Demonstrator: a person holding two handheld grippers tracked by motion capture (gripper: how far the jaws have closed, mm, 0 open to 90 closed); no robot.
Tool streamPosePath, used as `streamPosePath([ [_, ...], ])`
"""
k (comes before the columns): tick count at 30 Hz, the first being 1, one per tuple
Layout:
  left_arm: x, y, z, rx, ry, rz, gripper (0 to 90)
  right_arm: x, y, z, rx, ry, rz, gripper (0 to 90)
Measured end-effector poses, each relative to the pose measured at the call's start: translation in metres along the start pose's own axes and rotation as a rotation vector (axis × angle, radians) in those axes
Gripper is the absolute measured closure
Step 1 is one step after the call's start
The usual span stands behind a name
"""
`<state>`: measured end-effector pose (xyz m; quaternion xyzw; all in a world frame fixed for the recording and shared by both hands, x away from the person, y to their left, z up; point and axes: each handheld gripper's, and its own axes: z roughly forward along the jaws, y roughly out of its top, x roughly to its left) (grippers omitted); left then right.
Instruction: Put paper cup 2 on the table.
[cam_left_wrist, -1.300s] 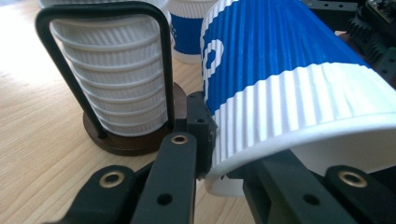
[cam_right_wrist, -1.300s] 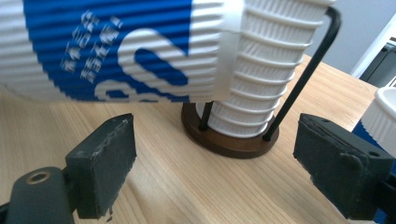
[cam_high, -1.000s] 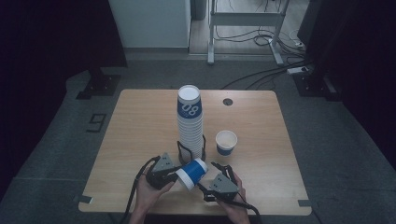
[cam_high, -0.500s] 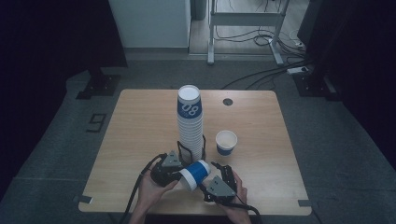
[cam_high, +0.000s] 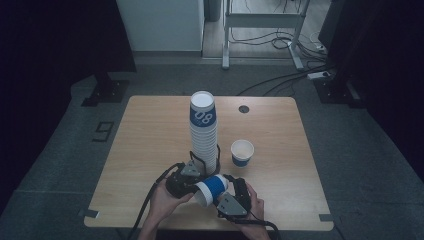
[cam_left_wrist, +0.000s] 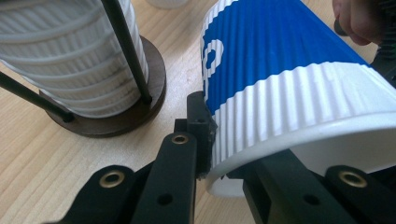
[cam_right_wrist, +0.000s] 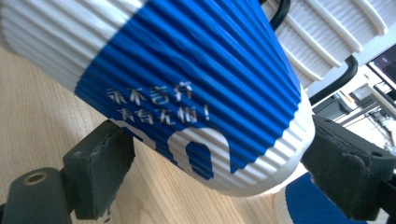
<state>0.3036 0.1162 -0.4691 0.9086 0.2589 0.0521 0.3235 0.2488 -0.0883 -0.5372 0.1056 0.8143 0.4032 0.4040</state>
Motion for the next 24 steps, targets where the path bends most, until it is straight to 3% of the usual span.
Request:
streamPosePath([
  [8, 0.000, 0.005, 0.001, 0.041, -0.018, 0.003, 84.2, 0.004, 0.003, 0.002, -0.005, 0.001, -0.045, 9.9],
  [13, -0.002, 0.009, 0.003, 0.051, -0.024, 0.000, 84.1, 0.004, 0.005, 0.003, -0.023, 0.014, -0.045, 5.4],
  [24, -0.005, 0.010, 0.008, 0.030, -0.035, -0.024, 84.4, 0.007, 0.011, 0.005, -0.036, 0.033, -0.058, 0.0],
])
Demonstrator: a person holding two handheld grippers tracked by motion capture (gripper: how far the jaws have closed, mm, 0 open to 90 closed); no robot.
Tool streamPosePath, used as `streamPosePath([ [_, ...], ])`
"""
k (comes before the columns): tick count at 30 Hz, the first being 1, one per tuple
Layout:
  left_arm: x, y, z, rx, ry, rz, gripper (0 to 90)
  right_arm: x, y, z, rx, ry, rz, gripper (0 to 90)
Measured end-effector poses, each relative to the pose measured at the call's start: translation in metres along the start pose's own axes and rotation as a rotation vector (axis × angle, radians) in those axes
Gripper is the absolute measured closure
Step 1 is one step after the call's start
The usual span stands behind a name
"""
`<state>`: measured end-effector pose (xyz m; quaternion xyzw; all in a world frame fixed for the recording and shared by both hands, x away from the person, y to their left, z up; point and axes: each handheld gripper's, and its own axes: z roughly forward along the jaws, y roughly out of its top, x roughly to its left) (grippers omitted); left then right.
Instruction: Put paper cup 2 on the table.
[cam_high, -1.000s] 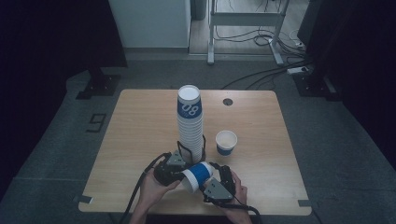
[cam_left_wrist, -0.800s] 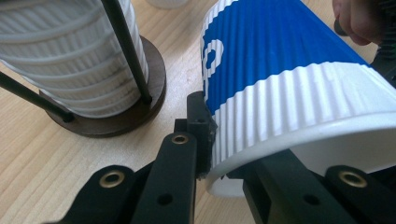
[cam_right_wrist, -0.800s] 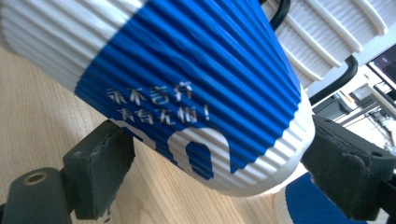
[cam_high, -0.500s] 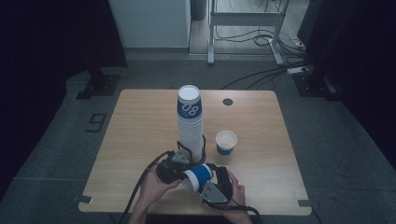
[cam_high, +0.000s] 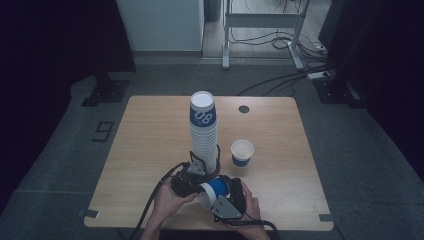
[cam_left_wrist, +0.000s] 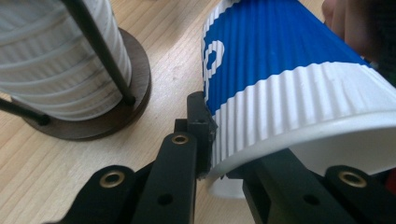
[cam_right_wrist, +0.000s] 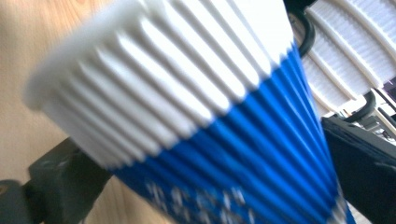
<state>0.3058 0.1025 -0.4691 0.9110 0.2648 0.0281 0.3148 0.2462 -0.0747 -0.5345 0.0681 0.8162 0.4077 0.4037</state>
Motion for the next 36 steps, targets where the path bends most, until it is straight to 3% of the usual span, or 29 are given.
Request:
streamPosePath([
  [7, 0.000, 0.000, -0.001, -0.010, -0.003, -0.011, 84.9, 0.005, 0.009, 0.002, -0.018, 0.018, -0.016, 0.0],
  [12, 0.000, 0.001, -0.001, -0.017, -0.004, -0.020, 85.0, 0.005, 0.010, 0.002, -0.027, 0.021, -0.005, 1.0],
  [19, -0.001, 0.001, 0.001, -0.027, -0.009, -0.027, 85.4, 0.003, 0.011, -0.001, -0.046, 0.061, 0.014, 6.8],
  [29, -0.001, 0.003, 0.002, -0.035, -0.013, -0.048, 84.8, 0.004, 0.012, -0.004, -0.072, 0.055, 0.007, 10.8],
  [36, 0.003, -0.003, 0.005, -0.094, -0.039, -0.070, 83.5, 0.000, 0.013, -0.005, -0.069, 0.076, 0.070, 12.8],
])
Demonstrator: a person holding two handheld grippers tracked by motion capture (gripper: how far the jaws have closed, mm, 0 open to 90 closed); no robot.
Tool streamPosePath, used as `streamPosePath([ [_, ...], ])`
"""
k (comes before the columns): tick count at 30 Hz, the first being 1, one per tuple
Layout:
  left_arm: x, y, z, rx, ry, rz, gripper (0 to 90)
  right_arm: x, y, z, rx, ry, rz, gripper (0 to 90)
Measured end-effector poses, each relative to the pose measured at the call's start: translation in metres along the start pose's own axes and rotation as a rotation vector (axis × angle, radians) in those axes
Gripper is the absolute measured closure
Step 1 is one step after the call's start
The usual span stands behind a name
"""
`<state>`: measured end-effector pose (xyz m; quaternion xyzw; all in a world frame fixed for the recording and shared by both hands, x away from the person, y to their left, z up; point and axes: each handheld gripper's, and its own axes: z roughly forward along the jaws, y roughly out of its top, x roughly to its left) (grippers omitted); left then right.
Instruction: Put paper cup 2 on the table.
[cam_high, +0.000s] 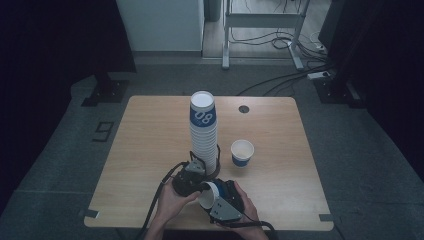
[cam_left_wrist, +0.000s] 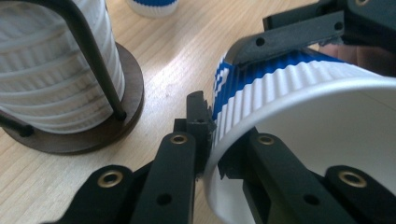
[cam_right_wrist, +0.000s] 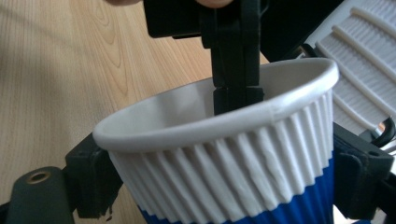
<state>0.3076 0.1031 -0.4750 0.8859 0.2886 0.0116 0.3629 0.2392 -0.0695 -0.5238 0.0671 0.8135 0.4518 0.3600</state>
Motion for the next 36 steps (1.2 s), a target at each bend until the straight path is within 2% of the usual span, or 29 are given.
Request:
streamPosePath([
  [2, -0.001, -0.001, 0.000, -0.026, 0.009, 0.004, 82.8, -0.002, 0.000, 0.000, 0.001, 0.006, 0.022, 13.4],
  [5, 0.000, -0.003, -0.001, -0.075, 0.004, -0.021, 77.6, -0.004, -0.001, -0.001, -0.005, 0.006, 0.045, 17.1],
  [8, -0.001, -0.006, -0.001, -0.096, 0.002, -0.004, 80.0, -0.006, -0.002, -0.002, -0.014, 0.011, 0.076, 17.4],
  [11, 0.000, -0.009, -0.001, -0.134, 0.008, -0.017, 72.5, -0.007, -0.003, -0.003, -0.013, 0.015, 0.100, 17.7],
  [13, -0.002, -0.010, -0.001, -0.152, 0.005, 0.006, 70.0, -0.008, -0.004, -0.003, -0.014, 0.010, 0.111, 17.8],
  [16, -0.005, -0.013, -0.002, -0.193, 0.041, 0.020, 64.1, -0.011, -0.006, -0.004, -0.033, 0.009, 0.153, 17.9],
  [22, -0.006, -0.019, -0.003, -0.277, 0.047, 0.023, 50.9, -0.014, -0.009, -0.006, -0.026, 0.008, 0.201, 18.0],
  [28, -0.003, -0.029, -0.006, -0.366, 0.084, -0.017, 34.7, -0.020, -0.015, -0.008, -0.018, 0.005, 0.280, 18.2],
  [30, -0.002, -0.034, -0.009, -0.390, 0.093, -0.007, 29.0, -0.022, -0.017, -0.009, -0.010, 0.001, 0.297, 18.2],
  [32, -0.002, -0.039, -0.012, -0.412, 0.111, 0.005, 27.7, -0.026, -0.019, -0.011, -0.013, -0.003, 0.339, 18.3],
  [36, 0.002, -0.048, -0.016, -0.455, 0.154, -0.003, 21.6, -0.035, -0.027, -0.014, -0.016, -0.024, 0.413, 18.4],
])
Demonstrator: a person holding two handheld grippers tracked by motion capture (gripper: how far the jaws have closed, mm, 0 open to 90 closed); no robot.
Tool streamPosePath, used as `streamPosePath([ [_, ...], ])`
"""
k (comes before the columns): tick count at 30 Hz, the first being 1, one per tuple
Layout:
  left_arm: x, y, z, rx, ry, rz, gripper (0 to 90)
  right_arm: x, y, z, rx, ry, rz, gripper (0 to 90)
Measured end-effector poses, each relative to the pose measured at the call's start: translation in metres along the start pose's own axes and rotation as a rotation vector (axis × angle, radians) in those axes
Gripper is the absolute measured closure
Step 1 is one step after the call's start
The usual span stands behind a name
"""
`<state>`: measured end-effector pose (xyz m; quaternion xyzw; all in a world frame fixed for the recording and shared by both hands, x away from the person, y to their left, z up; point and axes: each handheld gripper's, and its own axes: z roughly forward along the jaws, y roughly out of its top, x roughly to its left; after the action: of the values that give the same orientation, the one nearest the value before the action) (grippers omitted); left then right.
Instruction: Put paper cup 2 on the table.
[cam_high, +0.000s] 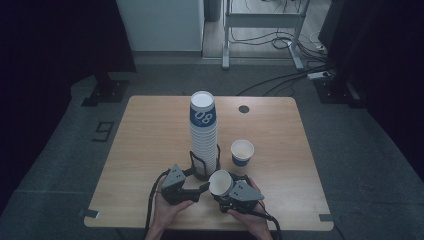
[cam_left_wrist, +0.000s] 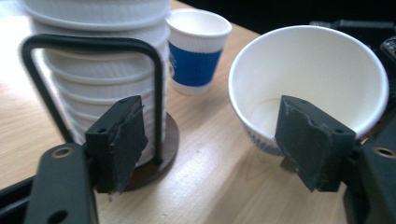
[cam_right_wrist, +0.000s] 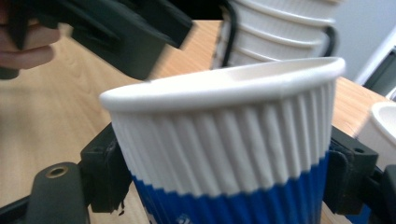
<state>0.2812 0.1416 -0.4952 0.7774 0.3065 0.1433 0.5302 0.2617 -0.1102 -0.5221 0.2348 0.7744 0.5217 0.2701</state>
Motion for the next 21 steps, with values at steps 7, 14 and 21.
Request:
streamPosePath([
  [7, 0.011, -0.014, -0.010, -0.045, 0.058, -0.023, 19.5, -0.017, -0.005, -0.010, -0.018, -0.050, 0.098, 18.5],
  [14, 0.019, -0.028, -0.013, -0.046, 0.114, -0.041, 15.6, -0.037, -0.009, -0.024, -0.052, -0.122, 0.189, 18.6],
  [21, 0.020, -0.030, -0.014, -0.029, 0.134, -0.017, 14.1, -0.060, -0.013, -0.040, -0.097, -0.220, 0.268, 18.5],
])
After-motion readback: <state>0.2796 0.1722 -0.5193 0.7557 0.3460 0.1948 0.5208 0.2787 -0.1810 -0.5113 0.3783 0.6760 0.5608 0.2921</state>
